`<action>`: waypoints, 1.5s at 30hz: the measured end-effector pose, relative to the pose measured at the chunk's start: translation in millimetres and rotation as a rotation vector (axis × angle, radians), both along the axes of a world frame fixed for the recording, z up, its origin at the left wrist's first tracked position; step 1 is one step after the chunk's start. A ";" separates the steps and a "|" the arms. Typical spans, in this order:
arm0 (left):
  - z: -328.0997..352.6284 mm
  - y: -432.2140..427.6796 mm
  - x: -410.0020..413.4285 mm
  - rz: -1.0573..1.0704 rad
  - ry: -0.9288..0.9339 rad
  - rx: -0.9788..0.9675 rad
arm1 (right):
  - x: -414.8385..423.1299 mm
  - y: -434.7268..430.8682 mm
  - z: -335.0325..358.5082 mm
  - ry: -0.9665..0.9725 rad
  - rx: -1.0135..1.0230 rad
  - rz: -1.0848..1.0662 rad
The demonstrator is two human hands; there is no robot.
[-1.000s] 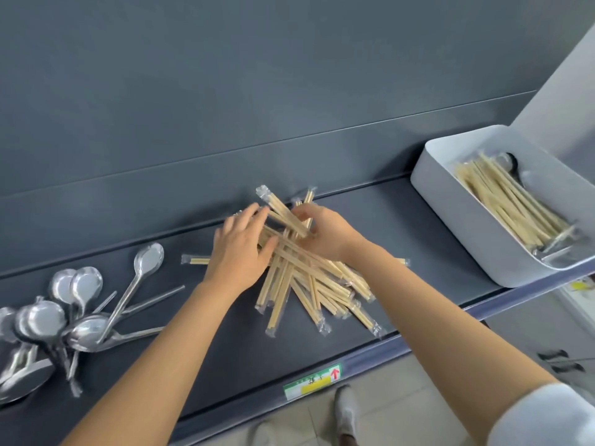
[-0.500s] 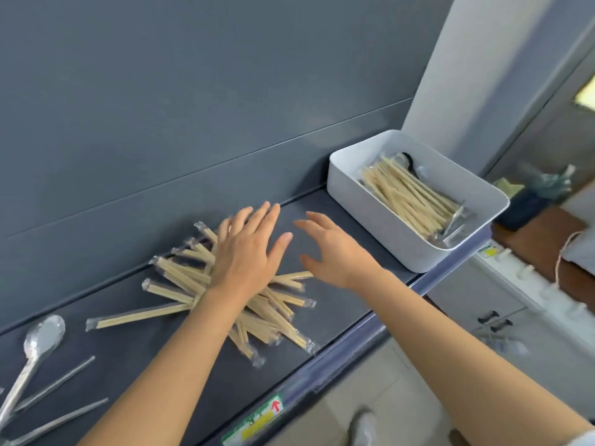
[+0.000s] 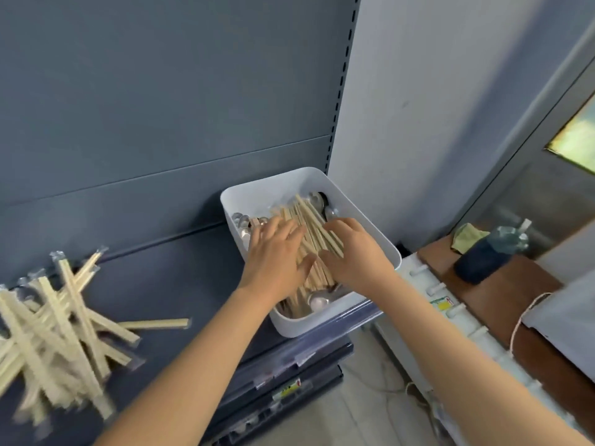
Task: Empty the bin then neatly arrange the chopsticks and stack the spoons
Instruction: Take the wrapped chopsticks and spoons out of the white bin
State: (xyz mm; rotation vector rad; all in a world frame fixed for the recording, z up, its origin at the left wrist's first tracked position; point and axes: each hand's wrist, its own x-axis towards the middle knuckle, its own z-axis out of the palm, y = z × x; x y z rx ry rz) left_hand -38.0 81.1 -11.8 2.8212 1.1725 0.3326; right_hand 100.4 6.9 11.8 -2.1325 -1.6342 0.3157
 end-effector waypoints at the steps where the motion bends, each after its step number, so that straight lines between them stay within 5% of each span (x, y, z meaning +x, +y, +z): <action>1: -2.6 -0.3 10.2 0.022 0.027 -0.028 | 11.4 3.6 -1.9 -0.011 -0.053 0.010; 10: -19.4 54.8 69.5 0.072 0.063 -0.165 | 60.7 74.7 -44.6 -0.083 -0.339 -0.012; 17: -32.2 110.9 109.6 0.326 -0.228 -0.469 | 74.7 109.2 -49.4 0.105 -0.250 0.114; 30: -38.8 134.8 125.1 0.506 -0.047 -0.347 | 79.8 110.3 -54.0 0.007 -0.229 0.153; 35: -39.5 116.6 98.6 0.567 -0.315 -0.211 | 80.8 112.8 -49.4 0.145 -0.242 0.170; 40: -16.1 95.0 66.3 0.589 -0.978 -0.295 | 81.3 123.3 -42.7 0.567 -0.063 -0.026; 45: -1.1 83.6 43.4 0.741 -0.989 -0.392 | 75.9 128.1 -47.1 0.482 -0.274 0.187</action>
